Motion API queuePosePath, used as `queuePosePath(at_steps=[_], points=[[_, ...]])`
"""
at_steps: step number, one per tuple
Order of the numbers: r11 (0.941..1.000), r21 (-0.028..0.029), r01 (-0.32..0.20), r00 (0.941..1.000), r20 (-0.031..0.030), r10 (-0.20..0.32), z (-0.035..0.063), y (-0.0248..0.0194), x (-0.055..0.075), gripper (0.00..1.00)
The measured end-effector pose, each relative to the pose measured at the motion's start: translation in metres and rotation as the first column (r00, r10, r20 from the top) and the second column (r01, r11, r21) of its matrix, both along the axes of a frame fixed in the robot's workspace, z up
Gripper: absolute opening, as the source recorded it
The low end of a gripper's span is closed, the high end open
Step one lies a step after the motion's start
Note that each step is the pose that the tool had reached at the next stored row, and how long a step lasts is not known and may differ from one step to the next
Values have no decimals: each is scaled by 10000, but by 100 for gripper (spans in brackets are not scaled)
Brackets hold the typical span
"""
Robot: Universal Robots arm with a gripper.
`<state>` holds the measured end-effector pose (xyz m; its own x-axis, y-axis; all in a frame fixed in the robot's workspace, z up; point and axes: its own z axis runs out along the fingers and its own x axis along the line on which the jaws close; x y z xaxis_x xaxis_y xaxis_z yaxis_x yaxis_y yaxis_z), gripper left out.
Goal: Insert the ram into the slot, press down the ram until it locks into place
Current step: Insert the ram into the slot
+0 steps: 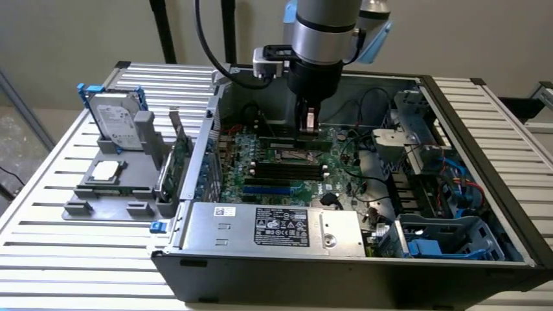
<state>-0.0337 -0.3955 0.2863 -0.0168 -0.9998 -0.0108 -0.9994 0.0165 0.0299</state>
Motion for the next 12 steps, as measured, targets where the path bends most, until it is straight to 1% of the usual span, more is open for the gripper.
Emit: queuePosePath(at_steps=[4,12], points=[[10000,1,-1,10000,0,1,-32,-36,0,13],[10000,-23,0,10000,0,0,-159,-51,0,13]])
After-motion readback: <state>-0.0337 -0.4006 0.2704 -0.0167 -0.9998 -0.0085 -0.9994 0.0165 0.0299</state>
